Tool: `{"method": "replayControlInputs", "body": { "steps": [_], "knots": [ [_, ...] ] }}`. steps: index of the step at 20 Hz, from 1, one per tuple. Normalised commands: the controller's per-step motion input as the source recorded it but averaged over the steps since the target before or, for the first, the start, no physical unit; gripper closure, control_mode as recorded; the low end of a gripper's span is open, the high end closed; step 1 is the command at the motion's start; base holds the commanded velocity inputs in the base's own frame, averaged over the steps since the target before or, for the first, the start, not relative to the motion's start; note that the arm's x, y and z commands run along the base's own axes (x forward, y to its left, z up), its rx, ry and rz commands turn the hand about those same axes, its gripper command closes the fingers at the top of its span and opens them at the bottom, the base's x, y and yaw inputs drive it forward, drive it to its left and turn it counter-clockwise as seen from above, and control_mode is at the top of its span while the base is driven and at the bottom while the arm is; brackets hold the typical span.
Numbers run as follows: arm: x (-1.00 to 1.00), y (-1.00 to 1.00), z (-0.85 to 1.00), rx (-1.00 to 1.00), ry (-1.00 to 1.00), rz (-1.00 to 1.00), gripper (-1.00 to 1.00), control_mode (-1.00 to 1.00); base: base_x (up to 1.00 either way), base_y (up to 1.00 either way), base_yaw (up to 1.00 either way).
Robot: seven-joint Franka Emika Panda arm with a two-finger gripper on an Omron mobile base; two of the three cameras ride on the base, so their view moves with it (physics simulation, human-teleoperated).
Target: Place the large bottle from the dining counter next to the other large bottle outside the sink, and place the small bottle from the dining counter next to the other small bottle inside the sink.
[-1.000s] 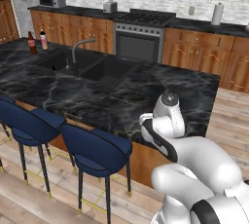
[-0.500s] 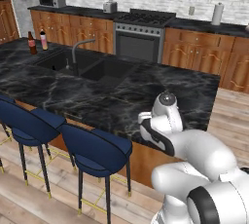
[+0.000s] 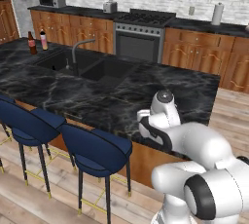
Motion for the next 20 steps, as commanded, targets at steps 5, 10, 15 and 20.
{"method": "replayControlInputs", "body": {
  "steps": [5, 10, 15, 20],
  "knots": [
    [0.10, 0.00, 0.00, 0.02, 0.00, -0.02, -1.00, -1.00, 0.00, 0.00, 0.00],
    [0.19, 0.00, 0.00, 0.04, 0.00, -0.02, -1.00, -1.00, 0.00, 0.00, 0.00],
    [0.19, 0.00, 0.00, 0.03, 0.00, -0.02, -1.00, -1.00, 0.00, 0.00, 0.00],
    [0.02, 0.00, -0.08, 0.00, 0.00, 0.00, -1.00, -1.00, 0.00, 0.00, 0.00]
  ]
}}
